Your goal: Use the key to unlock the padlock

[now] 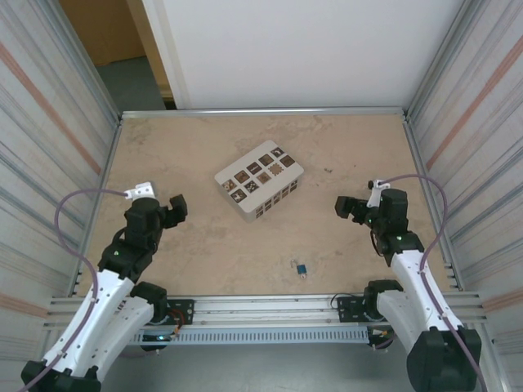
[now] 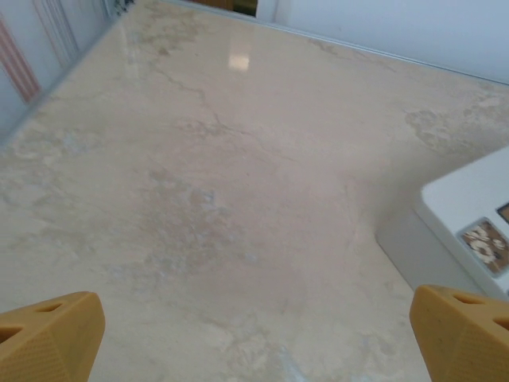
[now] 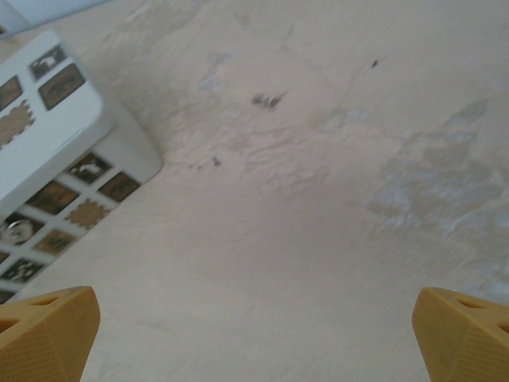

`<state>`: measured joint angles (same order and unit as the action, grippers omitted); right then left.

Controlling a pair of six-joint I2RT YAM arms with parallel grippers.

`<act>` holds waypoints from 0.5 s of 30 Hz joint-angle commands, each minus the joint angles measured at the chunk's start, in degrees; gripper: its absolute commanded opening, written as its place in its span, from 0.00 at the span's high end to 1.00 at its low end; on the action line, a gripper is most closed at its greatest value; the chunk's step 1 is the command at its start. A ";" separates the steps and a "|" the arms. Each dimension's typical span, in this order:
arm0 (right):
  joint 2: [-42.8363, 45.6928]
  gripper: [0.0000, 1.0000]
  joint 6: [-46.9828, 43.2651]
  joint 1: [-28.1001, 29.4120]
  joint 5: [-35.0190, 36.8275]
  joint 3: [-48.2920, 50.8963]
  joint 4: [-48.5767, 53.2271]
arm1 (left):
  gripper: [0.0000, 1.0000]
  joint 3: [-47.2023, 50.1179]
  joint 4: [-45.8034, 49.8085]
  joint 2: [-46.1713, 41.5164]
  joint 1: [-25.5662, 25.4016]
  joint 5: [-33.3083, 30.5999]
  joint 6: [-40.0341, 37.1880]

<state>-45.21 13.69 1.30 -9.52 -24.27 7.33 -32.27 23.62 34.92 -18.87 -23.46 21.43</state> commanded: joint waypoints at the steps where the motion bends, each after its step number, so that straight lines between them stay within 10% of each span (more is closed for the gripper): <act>1: -0.93 0.01 -4.57 -1.65 3.94 2.61 -9.20 | 0.01 2.00 -6.36 0.37 0.81 -5.00 -6.66; 15: -17.23 0.01 -7.26 -4.17 5.46 9.35 -37.30 | 0.01 7.46 -18.32 7.97 7.17 -2.72 -11.20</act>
<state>-60.93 8.75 -2.35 -3.29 -14.61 -20.80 -25.58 9.41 42.85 -12.23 -25.80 12.27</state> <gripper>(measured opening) 0.990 0.986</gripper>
